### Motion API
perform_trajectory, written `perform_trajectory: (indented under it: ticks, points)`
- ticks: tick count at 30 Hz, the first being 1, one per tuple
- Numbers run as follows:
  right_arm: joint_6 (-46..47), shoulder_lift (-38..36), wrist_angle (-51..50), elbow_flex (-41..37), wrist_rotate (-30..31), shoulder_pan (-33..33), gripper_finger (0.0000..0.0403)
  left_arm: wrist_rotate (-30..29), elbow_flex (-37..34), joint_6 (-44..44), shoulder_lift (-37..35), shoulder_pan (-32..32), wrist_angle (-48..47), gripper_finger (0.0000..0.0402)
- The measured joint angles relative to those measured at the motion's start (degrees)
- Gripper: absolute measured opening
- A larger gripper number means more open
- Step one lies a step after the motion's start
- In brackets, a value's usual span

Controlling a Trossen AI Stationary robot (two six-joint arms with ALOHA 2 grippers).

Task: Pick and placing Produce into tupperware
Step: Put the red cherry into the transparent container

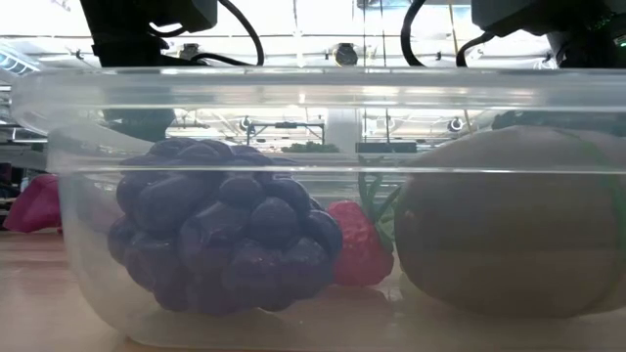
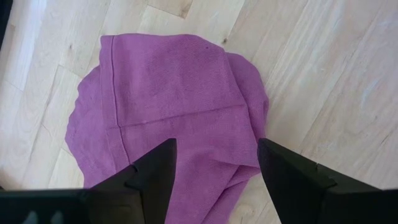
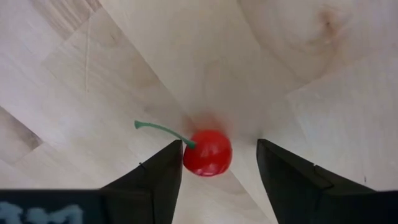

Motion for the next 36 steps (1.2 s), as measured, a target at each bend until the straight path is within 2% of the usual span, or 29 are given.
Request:
perform_trajectory:
  ticks: [14,22,29,32,36]
  points:
    - [0.0,0.0,0.0,0.0,-0.2,0.0,0.0128,0.0,0.0,0.0,0.0,0.0,0.0,0.023]
    - [0.0,-0.2,0.0,0.0,-0.5,0.0,0.0117,0.0,0.0,0.0,0.0,0.0,0.0,0.023]
    - [1.5,-4.3,1.3,0.0,-0.6,-1.5,0.0117,0.0,0.0,0.0,0.0,0.0,0.0,0.023]
    - [1.5,-6.7,4.8,0.0,-0.5,-2.3,0.0117,0.0,0.0,0.0,0.0,0.0,0.0,0.023]
    - [0.5,-8.5,16.7,0.0,-0.5,-3.5,0.0118,0.0,0.0,0.0,0.0,0.0,0.0,0.023]
